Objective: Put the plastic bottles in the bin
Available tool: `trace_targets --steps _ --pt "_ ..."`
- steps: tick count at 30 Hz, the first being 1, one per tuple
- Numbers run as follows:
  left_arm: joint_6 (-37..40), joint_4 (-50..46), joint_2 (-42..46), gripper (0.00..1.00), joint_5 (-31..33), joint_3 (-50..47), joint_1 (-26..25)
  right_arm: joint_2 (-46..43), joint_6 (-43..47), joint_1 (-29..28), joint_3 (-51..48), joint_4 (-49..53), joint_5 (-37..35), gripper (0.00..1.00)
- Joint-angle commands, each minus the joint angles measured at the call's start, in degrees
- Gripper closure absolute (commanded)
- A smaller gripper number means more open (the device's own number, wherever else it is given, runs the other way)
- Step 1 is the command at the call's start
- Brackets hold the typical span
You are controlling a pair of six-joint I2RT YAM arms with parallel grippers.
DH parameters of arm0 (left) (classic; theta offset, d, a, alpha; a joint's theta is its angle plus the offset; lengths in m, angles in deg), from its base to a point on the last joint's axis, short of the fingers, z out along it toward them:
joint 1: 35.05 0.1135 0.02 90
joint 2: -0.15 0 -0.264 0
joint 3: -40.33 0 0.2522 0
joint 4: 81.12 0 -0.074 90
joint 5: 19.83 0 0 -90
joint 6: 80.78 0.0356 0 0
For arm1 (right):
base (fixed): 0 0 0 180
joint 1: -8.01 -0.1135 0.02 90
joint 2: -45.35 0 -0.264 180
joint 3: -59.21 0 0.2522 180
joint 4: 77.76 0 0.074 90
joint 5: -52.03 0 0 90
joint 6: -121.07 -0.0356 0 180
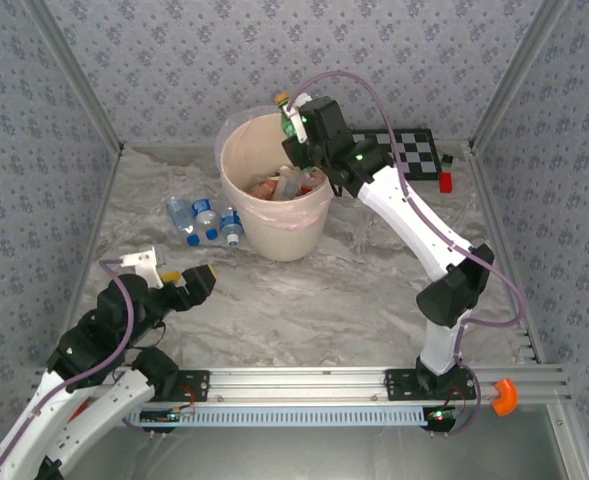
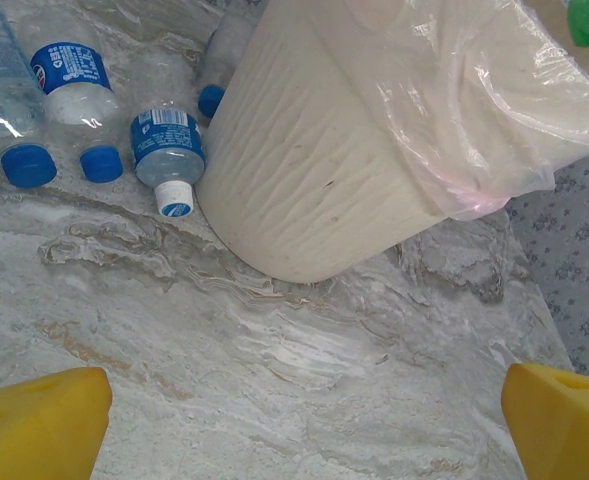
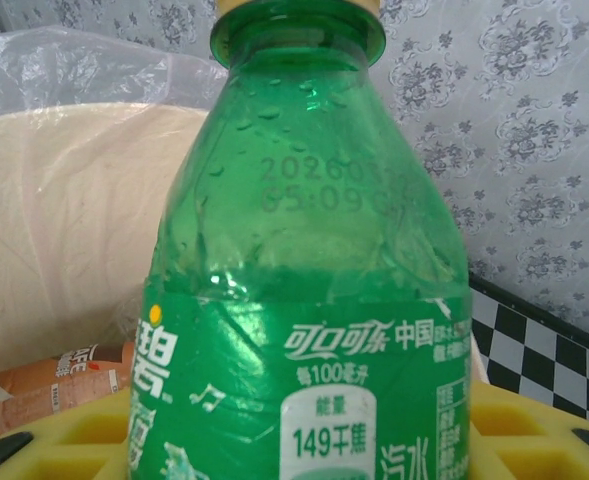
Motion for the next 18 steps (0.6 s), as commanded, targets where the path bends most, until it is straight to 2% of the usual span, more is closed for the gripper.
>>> trace_targets --steps 1,3,5,11,18 --pt "0.15 -0.35 1.06 0.0 0.09 -0.07 0.07 1.12 0.56 0.21 2.85 2.38 -0.66 0.36" --pt "0.19 -0.43 1.43 0.0 0.36 -0.33 0.07 0.92 0.41 -0.24 2.85 2.54 -1.62 0.15" --pt "0.14 -0.2 1.41 0.0 0.41 -0.63 0.09 0.67 0.33 -0.71 2.77 2.51 -2.37 0.02" --pt "0.16 1.12 -0.1 0.0 0.46 -0.8 0.1 -2.19 -0.07 -2.58 1.1 1.56 -3.05 0.0" --pt "0.25 1.19 -2.26 0.0 1.54 -0.36 0.11 -10.0 -2.66 -4.59 -7.34 -2.47 -3.1 0.0"
